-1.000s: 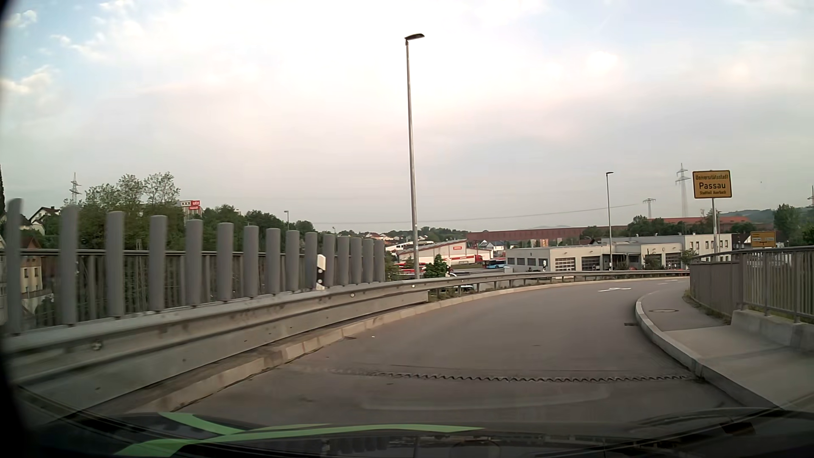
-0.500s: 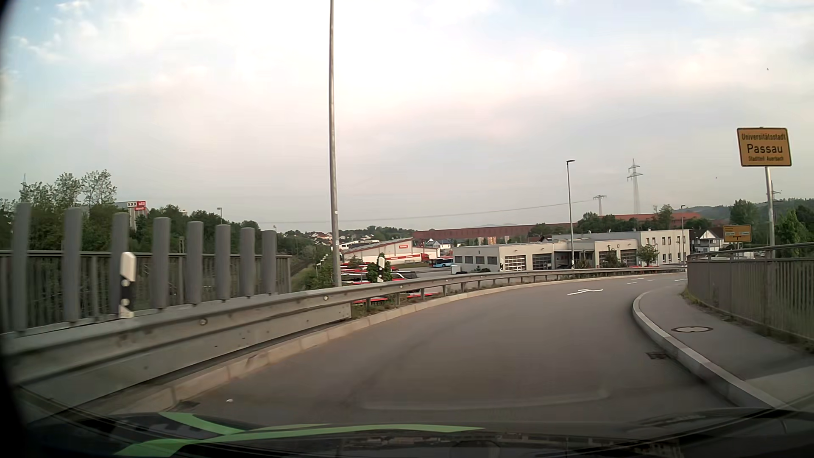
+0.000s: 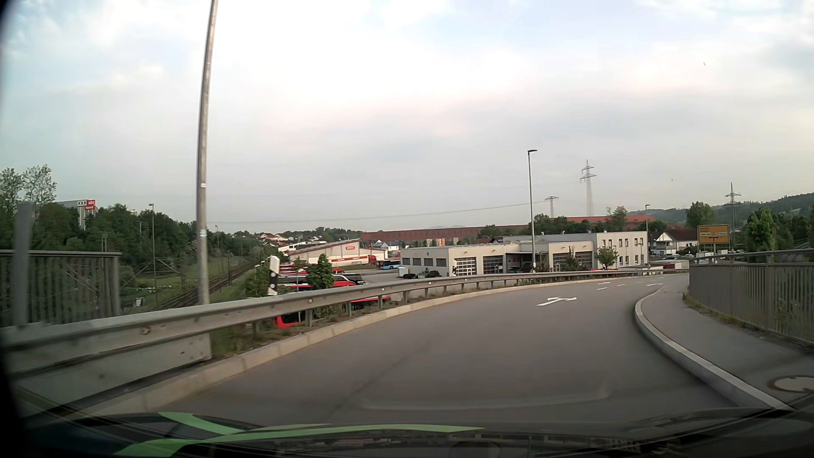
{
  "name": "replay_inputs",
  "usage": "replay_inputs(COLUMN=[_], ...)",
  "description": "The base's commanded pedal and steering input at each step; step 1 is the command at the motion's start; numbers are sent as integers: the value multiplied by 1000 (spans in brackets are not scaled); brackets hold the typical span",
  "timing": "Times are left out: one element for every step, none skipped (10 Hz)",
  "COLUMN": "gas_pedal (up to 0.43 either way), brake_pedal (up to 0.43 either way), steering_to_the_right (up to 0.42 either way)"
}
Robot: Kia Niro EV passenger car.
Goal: Follow the waypoints while adhering to traffic rules and regulations
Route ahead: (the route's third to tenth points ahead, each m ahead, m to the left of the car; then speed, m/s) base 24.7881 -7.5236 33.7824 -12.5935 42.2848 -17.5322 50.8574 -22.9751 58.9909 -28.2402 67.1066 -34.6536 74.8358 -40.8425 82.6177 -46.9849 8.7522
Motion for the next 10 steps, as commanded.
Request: replay_inputs(gas_pedal=[59,59,59,59,59,47,47,47,47,47], brake_pedal=[0,0,0,0,0,0,0,0,0,0], steering_to_the_right=[111,113,113,113,114,114,115,115,115,115])
